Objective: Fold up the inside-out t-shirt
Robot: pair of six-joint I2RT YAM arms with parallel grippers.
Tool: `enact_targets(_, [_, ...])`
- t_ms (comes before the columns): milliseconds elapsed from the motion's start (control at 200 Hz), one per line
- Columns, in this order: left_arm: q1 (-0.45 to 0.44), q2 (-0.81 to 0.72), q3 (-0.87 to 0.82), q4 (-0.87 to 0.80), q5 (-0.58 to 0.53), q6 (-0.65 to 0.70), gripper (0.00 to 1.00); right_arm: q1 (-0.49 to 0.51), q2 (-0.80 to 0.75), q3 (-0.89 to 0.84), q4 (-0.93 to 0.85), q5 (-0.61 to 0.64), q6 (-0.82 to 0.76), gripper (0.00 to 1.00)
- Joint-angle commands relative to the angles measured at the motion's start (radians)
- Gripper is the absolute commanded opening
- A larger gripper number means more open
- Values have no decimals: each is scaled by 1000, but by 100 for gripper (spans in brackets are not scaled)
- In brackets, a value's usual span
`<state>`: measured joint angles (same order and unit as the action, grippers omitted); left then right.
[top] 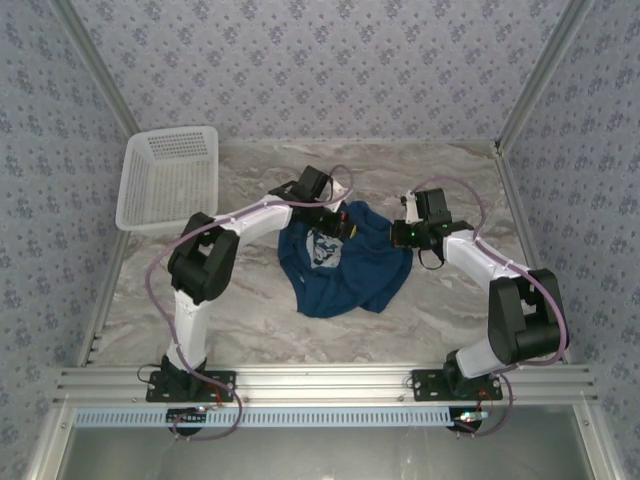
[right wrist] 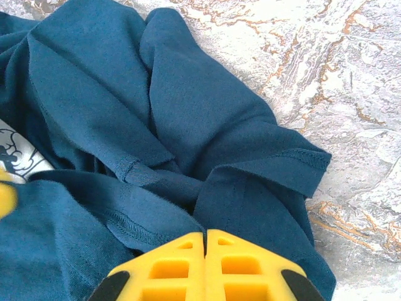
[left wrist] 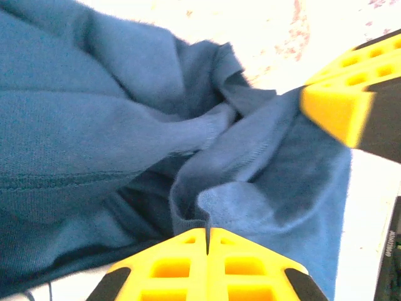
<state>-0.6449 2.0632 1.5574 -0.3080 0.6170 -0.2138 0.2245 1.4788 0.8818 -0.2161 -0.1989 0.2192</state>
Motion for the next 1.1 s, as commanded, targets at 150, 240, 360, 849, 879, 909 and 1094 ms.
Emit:
enact_targets(150, [30,-241,-160,98,0,-28,0,-5,-70,29,11,-37,-5,0])
enact_targets(240, [46,-329,-241,108,-28,-46,0,10,-105,25,38,-98,1,0])
enact_targets(360, [66,-513,-366,106,-126,-88,0,92,-145,30,118,-146,41,1])
enact_targets(849, [338,-1147,-683,-241,-441,-184,0,176,-94,144,-63,-46,44,47])
enact_targets(879, [339,-1139,-687,-236,-432,-193,0,165,-89,138,-85,6,38,48])
enact_targets(909, [338,-1133,-693,-227,-422,-201,0,159,-80,132,-106,61,32,48])
enact_targets(1094, [338,-1129,-688,-200,-398,-205,0,145,35,121,-162,214,35,52])
